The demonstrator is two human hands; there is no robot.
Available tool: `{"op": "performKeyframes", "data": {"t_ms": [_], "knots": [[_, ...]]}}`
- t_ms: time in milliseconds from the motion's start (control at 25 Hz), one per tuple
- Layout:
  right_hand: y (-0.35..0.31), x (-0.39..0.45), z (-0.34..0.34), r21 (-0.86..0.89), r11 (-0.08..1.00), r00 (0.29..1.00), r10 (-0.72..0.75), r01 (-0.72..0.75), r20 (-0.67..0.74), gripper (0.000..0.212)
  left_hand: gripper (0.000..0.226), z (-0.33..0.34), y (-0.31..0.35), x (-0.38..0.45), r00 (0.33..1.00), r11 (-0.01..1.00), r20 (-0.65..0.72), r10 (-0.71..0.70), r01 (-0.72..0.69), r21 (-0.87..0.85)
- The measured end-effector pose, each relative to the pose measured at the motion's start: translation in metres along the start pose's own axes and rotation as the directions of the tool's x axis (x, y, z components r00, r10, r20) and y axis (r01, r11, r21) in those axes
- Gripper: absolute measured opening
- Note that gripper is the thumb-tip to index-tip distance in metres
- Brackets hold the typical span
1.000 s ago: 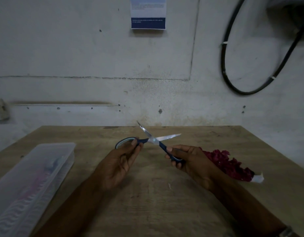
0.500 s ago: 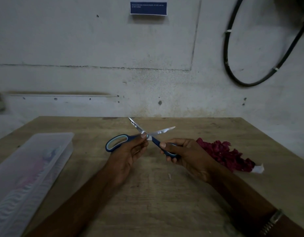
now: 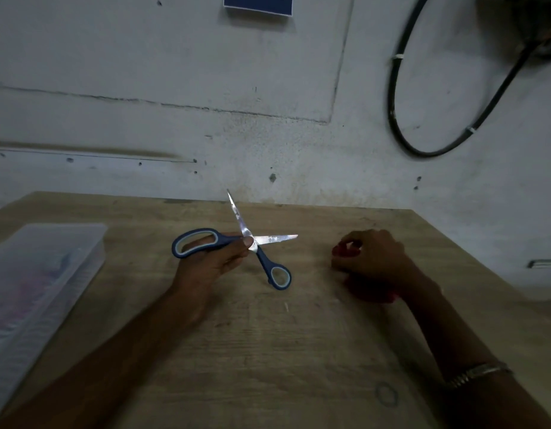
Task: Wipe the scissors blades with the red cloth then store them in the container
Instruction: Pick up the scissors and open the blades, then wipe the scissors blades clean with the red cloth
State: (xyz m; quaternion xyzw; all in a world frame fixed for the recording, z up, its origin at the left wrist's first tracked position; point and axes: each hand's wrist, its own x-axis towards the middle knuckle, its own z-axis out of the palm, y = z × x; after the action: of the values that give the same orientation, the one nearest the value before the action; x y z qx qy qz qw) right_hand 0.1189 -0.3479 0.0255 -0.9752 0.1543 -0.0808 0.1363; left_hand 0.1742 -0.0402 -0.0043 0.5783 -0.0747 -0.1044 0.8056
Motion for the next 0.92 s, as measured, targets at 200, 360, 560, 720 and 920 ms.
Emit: {"op": "performKeyframes", "data": {"t_ms": [200, 360, 560, 720, 920], "knots": [[0.001, -0.003, -0.006, 0.031, 0.997, 0.990, -0.065, 0.070, -0.127, 0.015, 0.035, 0.001, 0.001, 0.000, 1.000, 1.000, -0.017, 0.018, -0.018, 0.001], [-0.024, -0.022, -0.016, 0.231, 0.953, 0.919, -0.098, 0.197, -0.381, 0.016, 0.032, 0.002, 0.001, -0.002, 1.000, 1.000, -0.007, 0.014, -0.014, 0.004], [-0.085, -0.051, 0.009, 0.429, 0.819, 0.879, -0.178, 0.382, -0.442, 0.019, 0.053, -0.004, 0.001, 0.001, 0.999, 0.999, 0.026, -0.022, 0.022, -0.028], [-0.092, -0.048, 0.037, 0.241, 0.829, 0.830, -0.391, 0.506, -0.397, 0.027, 0.044, -0.005, -0.003, 0.003, 0.999, 0.999, 0.040, -0.022, 0.023, -0.030], [-0.090, -0.040, 0.036, 0.361, 0.843, 0.847, -0.186, 0.398, -0.498, 0.022, 0.045, -0.004, -0.005, 0.005, 0.999, 0.998, 0.045, -0.027, 0.029, -0.055]]}}
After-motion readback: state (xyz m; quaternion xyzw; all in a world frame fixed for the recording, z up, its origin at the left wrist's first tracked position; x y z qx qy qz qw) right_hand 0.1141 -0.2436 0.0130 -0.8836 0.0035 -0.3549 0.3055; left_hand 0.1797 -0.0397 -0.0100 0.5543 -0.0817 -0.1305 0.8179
